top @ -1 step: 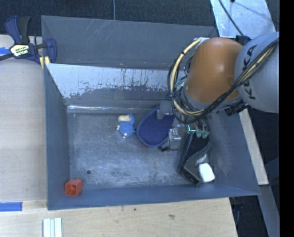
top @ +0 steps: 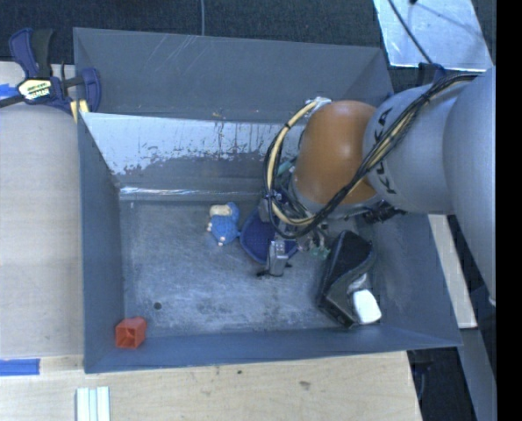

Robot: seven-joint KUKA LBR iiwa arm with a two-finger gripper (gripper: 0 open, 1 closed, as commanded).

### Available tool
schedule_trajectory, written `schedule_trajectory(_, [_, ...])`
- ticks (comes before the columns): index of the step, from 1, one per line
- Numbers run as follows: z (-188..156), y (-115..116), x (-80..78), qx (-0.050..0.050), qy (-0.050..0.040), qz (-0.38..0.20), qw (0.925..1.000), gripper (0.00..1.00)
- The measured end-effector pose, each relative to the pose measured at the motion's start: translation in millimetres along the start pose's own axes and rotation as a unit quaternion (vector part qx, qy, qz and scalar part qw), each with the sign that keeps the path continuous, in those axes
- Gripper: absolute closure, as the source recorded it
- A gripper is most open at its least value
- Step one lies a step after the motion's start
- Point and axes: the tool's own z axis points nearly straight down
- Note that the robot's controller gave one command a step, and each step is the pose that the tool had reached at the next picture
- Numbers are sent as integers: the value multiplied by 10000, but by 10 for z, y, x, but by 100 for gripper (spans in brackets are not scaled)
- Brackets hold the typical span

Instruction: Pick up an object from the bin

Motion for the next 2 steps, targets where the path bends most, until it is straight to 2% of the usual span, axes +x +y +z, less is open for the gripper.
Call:
schedule_trajectory(1, [-59,-3,-18,0,-20,-2,10000,100])
schedule_trajectory(2, [-1914,-287,306,7,21,190,9998,100])
